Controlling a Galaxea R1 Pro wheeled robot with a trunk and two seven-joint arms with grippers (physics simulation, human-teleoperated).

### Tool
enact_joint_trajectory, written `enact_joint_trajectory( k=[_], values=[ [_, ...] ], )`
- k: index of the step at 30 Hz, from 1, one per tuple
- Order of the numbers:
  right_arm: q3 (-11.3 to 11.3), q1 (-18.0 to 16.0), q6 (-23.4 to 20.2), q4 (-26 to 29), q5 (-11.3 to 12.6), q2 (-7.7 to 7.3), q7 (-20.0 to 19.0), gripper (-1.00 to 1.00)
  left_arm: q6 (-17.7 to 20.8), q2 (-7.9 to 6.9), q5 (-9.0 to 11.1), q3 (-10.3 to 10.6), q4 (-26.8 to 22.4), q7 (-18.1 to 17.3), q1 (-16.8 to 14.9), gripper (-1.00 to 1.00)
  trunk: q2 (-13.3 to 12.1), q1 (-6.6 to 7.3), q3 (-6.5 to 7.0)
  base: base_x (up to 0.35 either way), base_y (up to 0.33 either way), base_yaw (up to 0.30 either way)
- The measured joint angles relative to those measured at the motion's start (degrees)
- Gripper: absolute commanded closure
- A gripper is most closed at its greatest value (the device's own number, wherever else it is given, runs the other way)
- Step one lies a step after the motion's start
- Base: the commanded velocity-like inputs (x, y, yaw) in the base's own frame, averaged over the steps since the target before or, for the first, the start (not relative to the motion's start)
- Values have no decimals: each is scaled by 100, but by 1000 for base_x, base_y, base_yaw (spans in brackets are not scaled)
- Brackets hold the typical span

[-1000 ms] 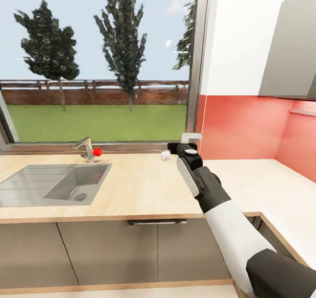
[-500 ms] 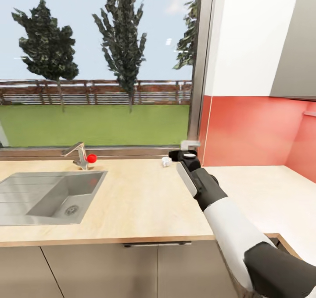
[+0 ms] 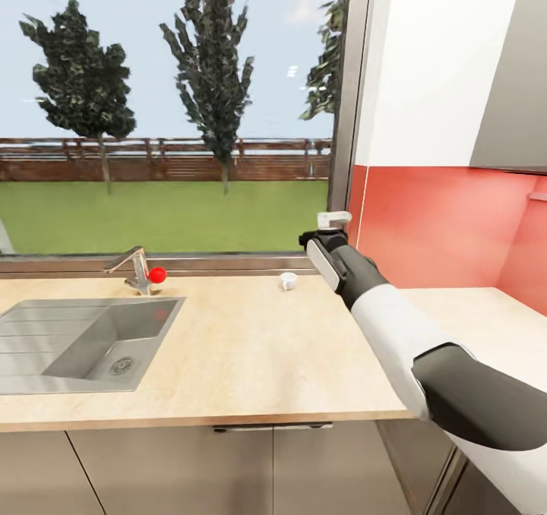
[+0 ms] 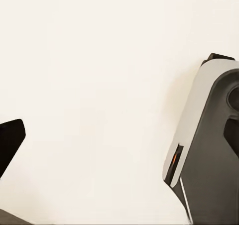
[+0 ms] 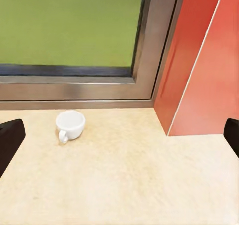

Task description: Set up a coffee station on the kitchen countertop: keep the coffee maker on the countertop, move the bottle of coffee from the kitchen shelf to the counter next to the coffee maker, place a paper coffee filter on top of the coffee maker, put the saucer next to the coffee maker with the coffee cup on the saucer, and place the electric kettle next to the coffee maker.

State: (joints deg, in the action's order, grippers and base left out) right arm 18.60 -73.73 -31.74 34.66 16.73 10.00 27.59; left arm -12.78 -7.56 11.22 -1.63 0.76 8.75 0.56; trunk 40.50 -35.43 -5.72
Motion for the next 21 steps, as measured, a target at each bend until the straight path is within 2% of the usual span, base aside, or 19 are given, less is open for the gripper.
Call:
enact_joint_trajectory(
  k=[2, 5, 8, 21],
  values=[
    [5, -1, 4, -137, 1, 0, -97, -100, 1, -1, 0, 0, 59, 4, 0, -100, 0, 0, 0, 24, 0, 0],
    [-1, 12, 2, -289, 3, 0, -664, -100, 6, -2, 3, -1, 93, 9, 0, -100, 0, 2, 0, 216, 0, 0],
    [-8, 23, -2, -312, -4, 0, -910, -100, 9, -5, 9, -2, 100, 18, 0, -100, 1, 3, 0, 278, 0, 0],
    [-12, 52, 29, -530, -20, 0, -964, -100, 10, 24, 10, 1, 178, 15, 1, -100, 0, 0, -61, 35, 0, 94]
  ],
)
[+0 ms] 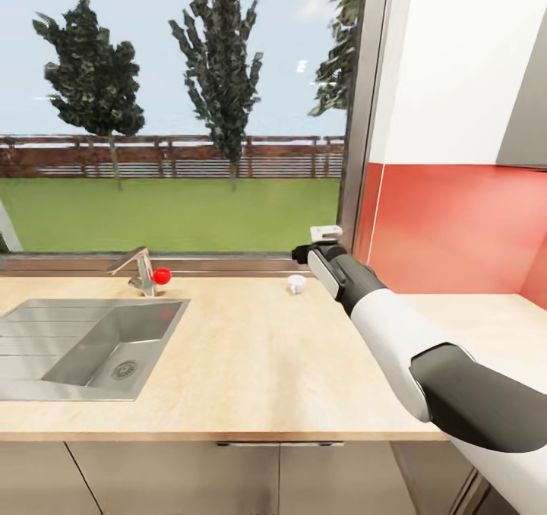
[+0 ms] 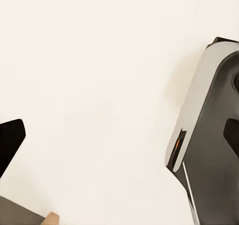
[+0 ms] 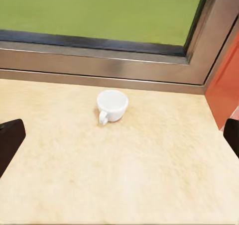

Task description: Set up a coffee station on the kitchen countertop: keep the coffee maker on the countertop, move the bottle of coffee from the kitchen shelf to the counter next to the coffee maker, place a paper coffee filter on top of the coffee maker, put the saucer next to the coffee maker with the coffee cup on the saucer, and place the electric kettle next to the coffee maker.

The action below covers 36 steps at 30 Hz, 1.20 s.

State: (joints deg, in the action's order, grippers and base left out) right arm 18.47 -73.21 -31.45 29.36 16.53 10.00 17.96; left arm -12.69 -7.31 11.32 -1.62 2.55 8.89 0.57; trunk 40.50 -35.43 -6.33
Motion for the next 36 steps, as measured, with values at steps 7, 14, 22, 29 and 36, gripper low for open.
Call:
enact_joint_trajectory(
  k=[7, 14, 22, 29, 36],
  values=[
    [-15, 6, 463, -467, -19, -15, 1, -100, 1, -6, 1, 0, -1, 1, 2, -100, 0, 3, -5, 253, 0, 6],
    [-16, 5, 923, -766, -11, -50, -5, -100, 0, 8, 2, 0, -1, 0, 4, -100, 1, 2, -5, 300, 0, 0],
    [-15, 5, 921, -820, 3, -55, -14, -100, 0, 19, 2, -2, 0, -2, 13, -100, 0, 0, -5, 39, 0, 0],
    [-16, 5, 922, -1158, 4, -56, 0, -100, 6, 11, 2, -4, 0, -18, 70, -100, 0, 0, -5, 1, 0, 0],
    [-15, 4, 923, -1415, 5, -57, 3, -100, 9, 11, -5, -1, 1, -25, 202, -100, 0, 0, -5, 0, 0, 0]
  ],
)
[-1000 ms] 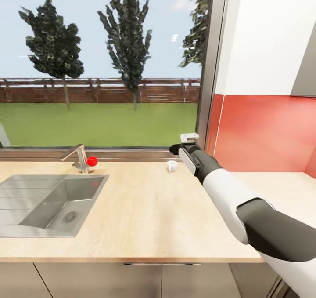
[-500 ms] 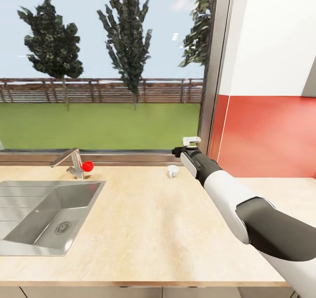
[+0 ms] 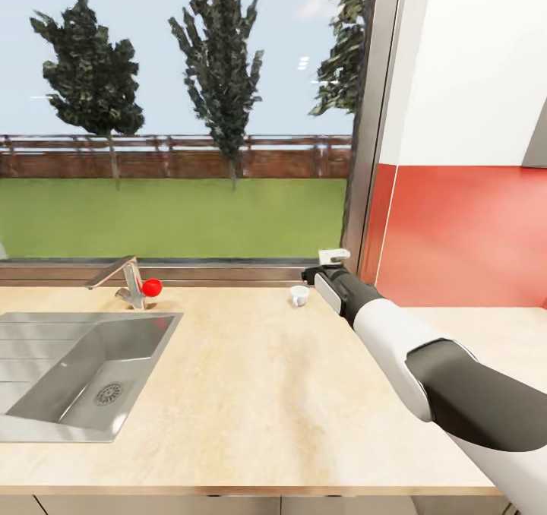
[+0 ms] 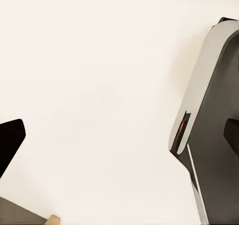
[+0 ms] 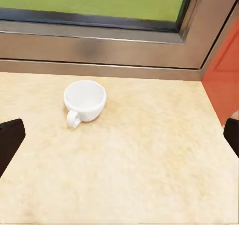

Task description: Set up a coffee station on the kitchen countertop: keep the coffee maker on the countertop, move the bottle of coffee from the kitchen shelf to the counter next to the coffee maker, place a paper coffee filter on top of the coffee maker, put the saucer next to the coffee maker with the coffee cup on the saucer, and place the electric kettle next to the coffee maker.

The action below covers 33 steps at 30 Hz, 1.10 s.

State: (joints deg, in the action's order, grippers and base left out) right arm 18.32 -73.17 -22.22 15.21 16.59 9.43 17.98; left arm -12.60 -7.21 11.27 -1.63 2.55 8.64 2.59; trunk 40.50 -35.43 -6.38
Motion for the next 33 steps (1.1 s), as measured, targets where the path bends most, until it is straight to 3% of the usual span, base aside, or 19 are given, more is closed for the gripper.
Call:
enact_joint_trajectory(
  k=[12, 24, 33],
  values=[
    [0, -1, 16, -363, 9, 8, -3, -100, 25, 0, -3, 0, 1, 1, 129, -100, 0, 0, 0, 121, 0, 0],
    [0, -1, 10, -393, 10, 11, -5, -100, 26, 9, -3, 1, 3, 6, 149, -100, 1, 3, 0, 225, 0, 0],
    [0, -1, -6, -396, 9, 34, -4, -100, 27, 28, -3, 1, 1, 7, 149, -100, 0, 0, 0, 40, 0, 0]
  ],
)
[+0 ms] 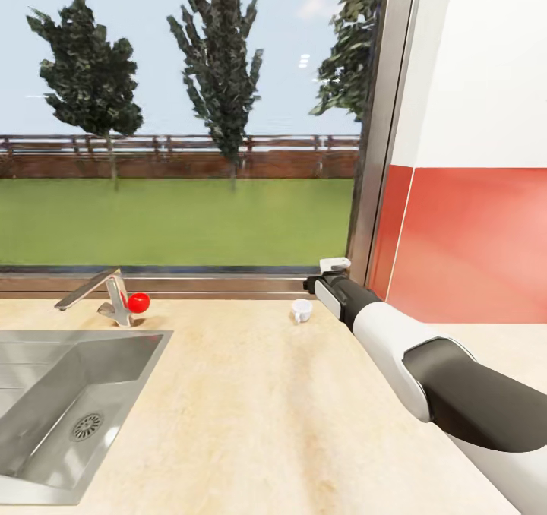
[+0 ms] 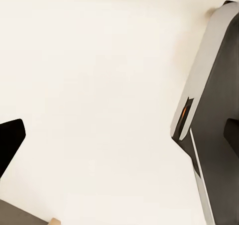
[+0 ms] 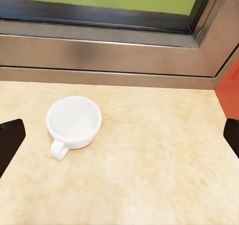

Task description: Set up a coffee station on the kitchen countertop: keep the coffee maker on the countertop, move the bottle of coffee from the kitchen shelf to the counter next to the coffee maker, place a paper coffee filter on top of the coffee maker, put the saucer next to the coffee maker with the coffee cup on the saucer, and place the electric kettle next to the coffee maker.

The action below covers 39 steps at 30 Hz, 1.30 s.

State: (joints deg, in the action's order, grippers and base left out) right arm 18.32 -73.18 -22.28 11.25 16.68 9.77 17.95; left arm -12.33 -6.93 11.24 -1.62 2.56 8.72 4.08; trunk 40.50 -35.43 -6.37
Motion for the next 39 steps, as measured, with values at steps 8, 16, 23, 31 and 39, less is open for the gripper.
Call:
enact_joint_trajectory(
  k=[8, 16, 23, 31, 39],
  values=[
    [0, 0, -1, 3, 0, 8, -9, -100, 1, -9, 9, 0, 0, 16, 15, -100, 0, 0, 0, 1, 0, 0],
    [-2, 0, -2, 0, 407, -4, -25, -100, 0, -14, 8, 2, -2, 6, 27, -100, 1, 2, 0, 110, 0, 0],
    [-2, 130, -2, 2, 608, -17, -21, -100, 0, -10, 8, 7, -2, 17, 26, -100, 0, 0, 0, 116, 0, 0],
    [0, 155, 10, -1, 667, 0, -13, -100, 0, -2, 10, -6, -1, 17, 26, -100, 0, 0, 0, 61, 0, 0],
    [0, 158, 10, 4, 667, 1, -4, -100, 0, -1, 10, -8, -2, 17, 26, -100, 0, 0, 0, 4, 0, 0]
  ],
)
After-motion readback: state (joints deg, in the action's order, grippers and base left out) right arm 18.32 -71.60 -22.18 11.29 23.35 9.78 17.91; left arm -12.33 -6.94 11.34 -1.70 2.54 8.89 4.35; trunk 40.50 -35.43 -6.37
